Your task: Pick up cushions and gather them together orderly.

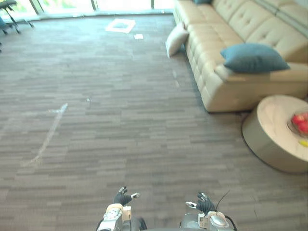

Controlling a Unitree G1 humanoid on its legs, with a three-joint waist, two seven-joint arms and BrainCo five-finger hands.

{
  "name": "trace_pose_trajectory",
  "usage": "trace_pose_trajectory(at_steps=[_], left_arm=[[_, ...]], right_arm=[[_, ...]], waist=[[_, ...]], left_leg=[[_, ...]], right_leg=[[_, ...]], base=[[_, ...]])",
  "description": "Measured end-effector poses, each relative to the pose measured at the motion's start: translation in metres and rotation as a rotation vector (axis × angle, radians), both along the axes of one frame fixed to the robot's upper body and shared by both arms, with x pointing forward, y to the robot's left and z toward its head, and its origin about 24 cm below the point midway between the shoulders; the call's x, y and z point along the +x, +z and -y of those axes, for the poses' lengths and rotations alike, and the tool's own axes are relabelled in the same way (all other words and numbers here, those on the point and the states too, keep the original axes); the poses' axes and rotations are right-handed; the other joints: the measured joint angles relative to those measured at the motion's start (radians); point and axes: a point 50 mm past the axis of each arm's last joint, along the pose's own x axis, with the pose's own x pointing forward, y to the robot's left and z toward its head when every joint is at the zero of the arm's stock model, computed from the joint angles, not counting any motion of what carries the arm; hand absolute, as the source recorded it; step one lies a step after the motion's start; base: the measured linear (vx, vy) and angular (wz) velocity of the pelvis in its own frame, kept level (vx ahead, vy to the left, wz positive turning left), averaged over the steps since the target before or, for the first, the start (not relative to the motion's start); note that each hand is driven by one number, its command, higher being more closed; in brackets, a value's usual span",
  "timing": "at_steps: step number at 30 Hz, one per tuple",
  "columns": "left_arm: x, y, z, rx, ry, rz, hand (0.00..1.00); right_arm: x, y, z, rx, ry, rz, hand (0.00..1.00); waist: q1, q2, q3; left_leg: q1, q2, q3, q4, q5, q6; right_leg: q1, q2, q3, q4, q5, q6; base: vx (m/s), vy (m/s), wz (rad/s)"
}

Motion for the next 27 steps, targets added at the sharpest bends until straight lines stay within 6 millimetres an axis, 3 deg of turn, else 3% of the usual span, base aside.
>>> trace_pose_trajectory(at_steps=[1,2,3,4,5,6,7,9,10,11,12,14,16,18,19,20,21,23,24,25,26,27], left_arm=[[-0.002,-0.001,0.001,0.001,-0.010,-0.010,0.00],[-0.003,-0.002,0.003,0.000,-0.020,-0.015,0.00],[-0.004,-0.002,0.002,0.004,-0.028,-0.018,0.00],[-0.006,-0.003,0.002,0.005,-0.031,-0.026,0.00],[-0.007,-0.004,0.011,-0.015,-0.034,-0.034,0.00],[-0.005,-0.003,0.015,-0.022,-0.051,-0.023,0.00],[-0.004,-0.003,0.019,-0.028,-0.054,-0.019,0.00],[-0.003,-0.002,0.019,-0.035,-0.034,-0.018,0.00],[-0.001,-0.001,0.016,-0.036,-0.011,-0.008,0.00],[0.000,0.000,0.011,-0.029,0.006,0.000,0.00],[0.004,0.002,0.004,-0.011,0.006,0.016,0.00],[0.007,0.004,0.002,-0.004,0.006,0.034,0.00],[0.015,0.009,-0.001,0.003,0.006,0.071,0.00],[0.018,0.011,-0.001,0.003,0.007,0.092,0.00],[0.018,0.011,0.000,0.001,0.007,0.097,0.00],[0.019,0.012,-0.002,0.004,0.012,0.103,0.00],[0.020,0.013,-0.007,0.016,0.013,0.106,0.00],[0.021,0.013,-0.015,0.037,0.012,0.107,0.00],[0.021,0.013,-0.016,0.038,0.011,0.105,0.00],[0.020,0.012,-0.016,0.040,0.011,0.098,0.00],[0.019,0.012,-0.020,0.048,0.013,0.091,0.00],[0.018,0.012,-0.022,0.053,0.016,0.086,0.00]], right_arm=[[0.004,0.003,0.000,0.000,-0.001,0.026,0.00],[0.008,0.005,0.000,-0.001,0.000,0.043,0.00],[0.006,0.005,0.000,0.002,-0.003,0.039,0.00],[0.002,0.003,0.002,0.002,-0.016,0.031,0.00],[0.003,0.005,0.012,-0.017,-0.038,0.031,0.00],[0.002,0.004,0.017,-0.026,-0.046,0.020,0.00],[-0.001,0.003,0.021,-0.032,-0.053,0.006,0.00],[-0.007,0.001,0.029,-0.042,-0.073,-0.033,0.00],[-0.011,-0.001,0.032,-0.045,-0.086,-0.054,0.00],[-0.015,-0.003,0.031,-0.043,-0.089,-0.076,0.00],[-0.022,-0.007,0.026,-0.030,-0.096,-0.102,0.00],[-0.027,-0.009,0.024,-0.024,-0.100,-0.114,0.00],[-0.026,-0.009,0.022,-0.021,-0.104,-0.111,0.00],[-0.028,-0.010,0.021,-0.020,-0.108,-0.116,0.00],[-0.030,-0.010,0.023,-0.026,-0.108,-0.119,0.00],[-0.034,-0.012,0.022,-0.025,-0.108,-0.129,0.00],[-0.036,-0.014,0.014,-0.007,-0.106,-0.137,0.00],[-0.039,-0.015,0.008,0.009,-0.109,-0.134,0.00],[-0.041,-0.016,0.007,0.013,-0.110,-0.139,0.00],[-0.048,-0.019,0.003,0.025,-0.116,-0.162,0.00],[-0.051,-0.021,0.000,0.035,-0.118,-0.181,0.00],[-0.051,-0.021,0.000,0.036,-0.118,-0.180,0.00]], waist=[[-0.016,0.003,0.001],[-0.024,-0.001,0.004],[-0.028,-0.021,0.003],[-0.032,-0.029,0.001],[-0.037,0.005,-0.006],[-0.034,0.013,-0.006],[-0.036,0.015,-0.005],[-0.039,0.036,0.008],[-0.038,0.052,0.020],[-0.034,0.043,0.027],[-0.021,0.018,0.035],[-0.013,0.002,0.034],[-0.006,-0.009,0.039],[-0.002,-0.013,0.041],[0.001,-0.008,0.039],[0.024,-0.015,0.034],[0.027,-0.045,0.017],[0.016,-0.078,0.000],[0.016,-0.083,-0.002],[0.016,-0.102,-0.008],[0.016,-0.128,-0.006],[0.016,-0.137,-0.006]], left_leg=[[0.012,0.017,-0.017,-0.001,0.000,0.000],[0.029,0.024,-0.022,-0.005,0.000,-0.001],[0.059,0.013,-0.035,-0.013,-0.003,-0.004],[0.090,0.008,-0.058,-0.014,-0.011,-0.021],[0.105,0.053,-0.092,0.020,-0.016,-0.051],[0.074,0.065,-0.114,0.110,0.017,-0.105],[0.035,0.083,-0.125,0.211,0.046,-0.126],[-0.095,0.176,-0.130,0.551,0.163,-0.154],[-0.151,0.244,-0.108,0.744,0.124,-0.150],[-0.193,0.272,-0.093,0.853,0.073,-0.138],[-0.249,0.273,-0.058,0.883,0.024,-0.121],[-0.323,0.267,-0.016,0.842,-0.007,-0.101],[-0.444,0.198,-0.024,0.609,-0.023,-0.094],[-0.499,0.091,-0.086,0.237,0.070,-0.112],[-0.505,0.072,-0.102,0.121,0.152,-0.111],[-0.494,0.060,-0.107,0.126,0.265,-0.090],[-0.501,0.035,-0.089,0.164,0.241,-0.061],[-0.536,0.025,-0.093,0.267,0.164,-0.030],[-0.534,0.023,-0.090,0.289,0.136,-0.025],[-0.513,0.006,-0.088,0.320,0.073,-0.017],[-0.461,-0.018,-0.078,0.319,0.032,-0.015],[-0.422,-0.035,-0.078,0.315,0.005,-0.012]], right_leg=[[-0.056,0.041,0.017,-0.131,0.024,0.012],[-0.085,0.069,0.042,-0.275,0.089,0.021],[-0.087,0.092,0.084,-0.451,0.197,0.024],[-0.082,0.100,0.120,-0.476,0.329,0.002],[-0.084,0.110,0.123,-0.374,0.307,-0.040],[-0.088,0.098,0.113,-0.304,0.232,-0.037],[-0.077,0.081,0.098,-0.280,0.189,-0.039],[0.031,0.096,0.062,-0.313,0.120,-0.055],[0.126,0.136,0.059,-0.378,0.106,-0.065],[0.210,0.153,0.053,-0.428,0.097,-0.071],[0.308,0.152,0.052,-0.491,0.088,-0.076],[0.369,0.152,0.059,-0.553,0.087,-0.075],[0.440,0.136,0.077,-0.627,0.085,-0.062],[0.488,0.104,0.105,-0.669,0.063,-0.022],[0.510,0.104,0.121,-0.691,0.050,-0.004],[0.542,0.099,0.160,-0.709,0.034,0.015],[0.554,0.067,0.178,-0.711,0.029,0.016],[0.502,0.035,0.203,-0.603,0.039,0.017],[0.484,0.030,0.213,-0.545,0.038,0.019],[0.416,0.006,0.235,-0.336,0.051,0.042],[0.338,-0.028,0.263,-0.127,0.123,0.127],[0.297,-0.044,0.280,-0.007,0.217,0.171]], base=[[0.62,-0.119,0.48],[0.65,-0.176,0.62],[0.67,-0.185,0.63],[0.71,-0.184,0.73],[0.69,-0.190,0.72],[0.66,-0.211,0.62],[0.59,-0.245,0.59],[0.64,-0.268,0.41],[0.58,-0.202,0.07],[0.66,-0.198,-0.10],[0.49,-0.143,-0.13],[0.40,-0.095,-0.18],[0.52,0.031,-0.34],[0.48,0.135,-0.46],[0.48,0.226,-0.69],[0.60,0.285,-0.72],[0.55,0.222,-0.58],[0.51,0.185,-0.11],[0.54,0.227,0.12],[0.53,0.202,0.19],[0.54,0.176,0.19],[0.69,0.144,0.09]])
